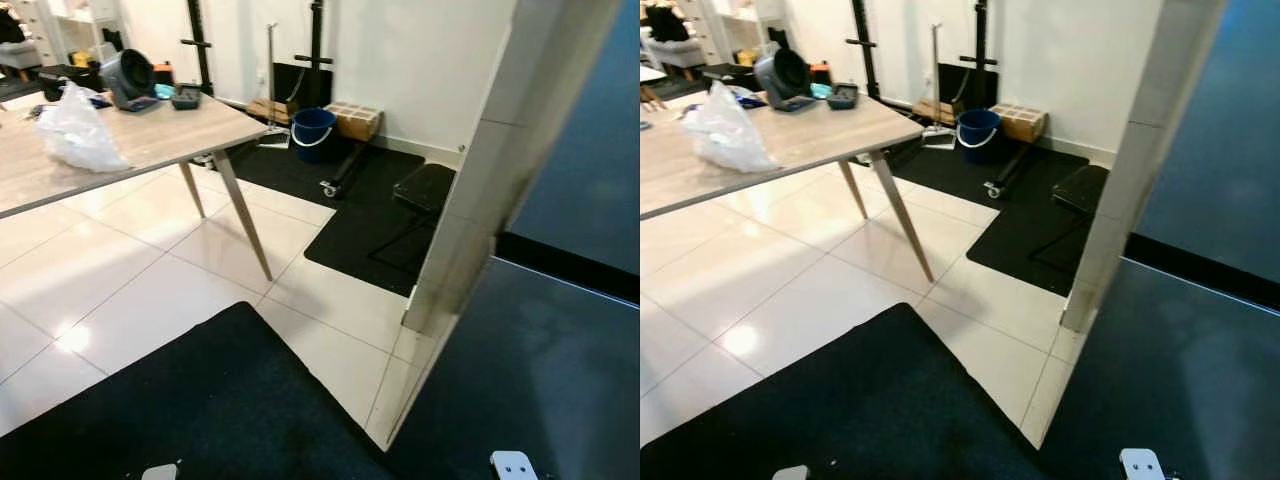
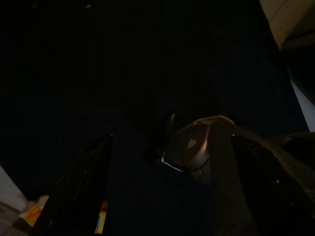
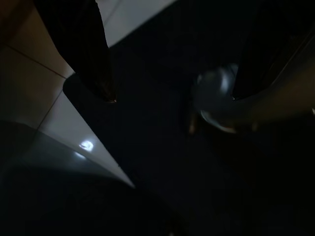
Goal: Restocking fridge
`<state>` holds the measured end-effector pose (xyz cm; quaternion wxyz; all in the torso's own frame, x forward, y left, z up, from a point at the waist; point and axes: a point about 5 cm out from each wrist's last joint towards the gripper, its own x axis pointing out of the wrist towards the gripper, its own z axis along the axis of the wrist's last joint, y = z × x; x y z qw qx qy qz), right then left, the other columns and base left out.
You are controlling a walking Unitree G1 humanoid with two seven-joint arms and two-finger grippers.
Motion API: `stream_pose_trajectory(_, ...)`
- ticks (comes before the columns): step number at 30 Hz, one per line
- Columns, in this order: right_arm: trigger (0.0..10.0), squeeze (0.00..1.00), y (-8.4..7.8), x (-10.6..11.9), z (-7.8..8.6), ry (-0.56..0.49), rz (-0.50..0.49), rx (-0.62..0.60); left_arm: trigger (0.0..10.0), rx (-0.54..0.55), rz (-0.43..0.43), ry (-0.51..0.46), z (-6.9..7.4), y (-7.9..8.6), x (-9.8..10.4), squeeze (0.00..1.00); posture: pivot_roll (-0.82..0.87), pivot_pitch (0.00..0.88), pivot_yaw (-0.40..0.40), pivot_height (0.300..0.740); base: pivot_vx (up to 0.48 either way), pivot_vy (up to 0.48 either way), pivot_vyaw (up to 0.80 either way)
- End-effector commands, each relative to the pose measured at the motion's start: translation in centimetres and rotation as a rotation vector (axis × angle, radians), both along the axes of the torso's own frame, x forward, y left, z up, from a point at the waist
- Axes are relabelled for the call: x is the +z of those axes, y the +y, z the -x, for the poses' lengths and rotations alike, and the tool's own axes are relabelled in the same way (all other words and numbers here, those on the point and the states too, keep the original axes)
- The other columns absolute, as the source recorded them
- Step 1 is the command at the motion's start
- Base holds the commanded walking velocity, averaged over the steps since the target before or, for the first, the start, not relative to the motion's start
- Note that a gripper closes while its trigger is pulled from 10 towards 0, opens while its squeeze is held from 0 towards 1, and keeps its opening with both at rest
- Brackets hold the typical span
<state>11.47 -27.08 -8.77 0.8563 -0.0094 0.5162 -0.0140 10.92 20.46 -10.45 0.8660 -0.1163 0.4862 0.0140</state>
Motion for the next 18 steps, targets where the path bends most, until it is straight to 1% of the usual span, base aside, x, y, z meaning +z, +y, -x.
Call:
stream_pose_trajectory(1, 10.0, 0.00, -0.19, 0.05, 0.01, 0.009, 0.013, 0.009, 10.0, -0.019, -0.003, 0.014, 0.15, -0.22, -0.10, 0.00, 0.02, 0.000, -0.054, 0.740, 0.000, 0.000, 0.78)
stream_pose_trajectory(2, 10.0, 0.00, -0.16, -0.06, 0.33, 0.021, 0.019, 0.020, 10.0, -0.021, -0.004, 0.018, 0.18, -0.22, -0.12, 0.00, 0.01, 0.000, -0.052, 0.740, 0.000, 0.000, 0.78)
stream_pose_trajectory(5, 10.0, 0.00, -0.17, -0.14, 0.60, 0.029, 0.023, 0.023, 10.0, -0.022, -0.005, 0.021, 0.20, -0.22, -0.13, 0.00, 0.01, 0.000, -0.052, 0.740, 0.000, 0.000, 0.78)
stream_pose_trajectory(18, 10.0, 0.00, -0.27, -0.15, 0.77, 0.042, 0.034, 0.048, 10.0, -0.022, -0.011, 0.025, 0.19, -0.13, -0.13, 0.00, 0.01, 0.000, -0.053, 0.740, 0.000, 0.000, 0.78)
